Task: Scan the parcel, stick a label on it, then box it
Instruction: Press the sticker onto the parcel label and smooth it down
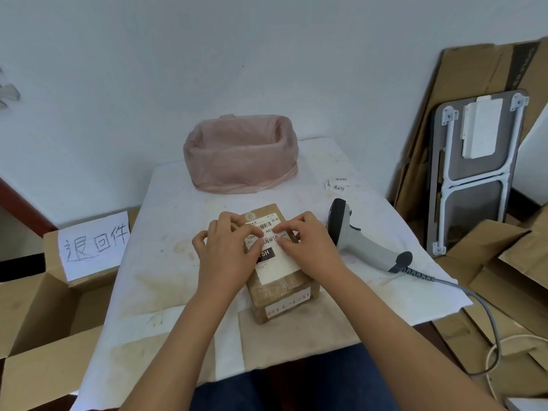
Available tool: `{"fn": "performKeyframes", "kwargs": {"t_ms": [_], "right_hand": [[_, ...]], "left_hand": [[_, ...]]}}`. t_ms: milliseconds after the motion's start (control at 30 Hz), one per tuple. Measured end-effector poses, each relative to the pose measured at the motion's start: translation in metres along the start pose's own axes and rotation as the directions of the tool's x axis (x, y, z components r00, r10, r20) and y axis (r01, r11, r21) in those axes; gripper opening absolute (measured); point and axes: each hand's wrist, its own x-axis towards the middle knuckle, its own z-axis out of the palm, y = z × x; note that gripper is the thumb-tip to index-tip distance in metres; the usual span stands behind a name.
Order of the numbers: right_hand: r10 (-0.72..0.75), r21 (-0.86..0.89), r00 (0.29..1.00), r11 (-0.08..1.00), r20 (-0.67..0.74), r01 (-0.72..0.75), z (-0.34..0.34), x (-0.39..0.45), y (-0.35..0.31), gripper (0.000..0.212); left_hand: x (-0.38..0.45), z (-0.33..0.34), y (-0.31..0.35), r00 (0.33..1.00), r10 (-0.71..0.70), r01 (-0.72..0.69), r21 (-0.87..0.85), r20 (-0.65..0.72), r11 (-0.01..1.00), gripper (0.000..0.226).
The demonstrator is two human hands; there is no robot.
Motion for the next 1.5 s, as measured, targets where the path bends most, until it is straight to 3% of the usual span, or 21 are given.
{"fn": "performKeyframes", "kwargs": {"t_ms": [167,367,633,933,1167,1500], "right_hand": [[0.01,-0.025,1.0,1.0,-0.004,-0.01,0.0,-0.002,-0.003,0.02],[-0.004,-0.195,1.0,0.981,-0.027,-0.001,0.0,-0.001,-0.013,0.022],[0.022,-0.293,0.999,0.956,-0.048,-0.035,0.008,-0.003,-0.023,0.032],[0.09,-0.152,0.996,0.985,0.022,-0.086,0.002,-0.001,-0.025,0.029],[-0.079,-0.299,0.996,0.95,0.039,0.087,0.006,-0.018,-0.03,0.034],[-0.031,-0.29,0.999,0.956,0.032,0.039,0.006,-0.01,-0.027,0.039]], "left_hand": [[-0.002,-0.001,-0.002,0.997,-0.068,0.072,-0.081,0.046,0.994,0.011],[-0.005,0.0,-0.005,0.998,-0.057,0.061,-0.132,0.033,0.989,0.007],[-0.004,0.003,-0.01,0.993,-0.07,0.099,-0.341,0.096,0.935,0.005],[-0.007,0.004,-0.015,0.995,-0.045,0.076,-0.377,0.09,0.923,0.007],[-0.006,0.003,-0.017,0.996,-0.031,0.059,-0.383,0.078,0.922,0.008],[-0.006,0.005,-0.017,0.997,-0.032,0.059,-0.38,0.077,0.923,0.01]]}}
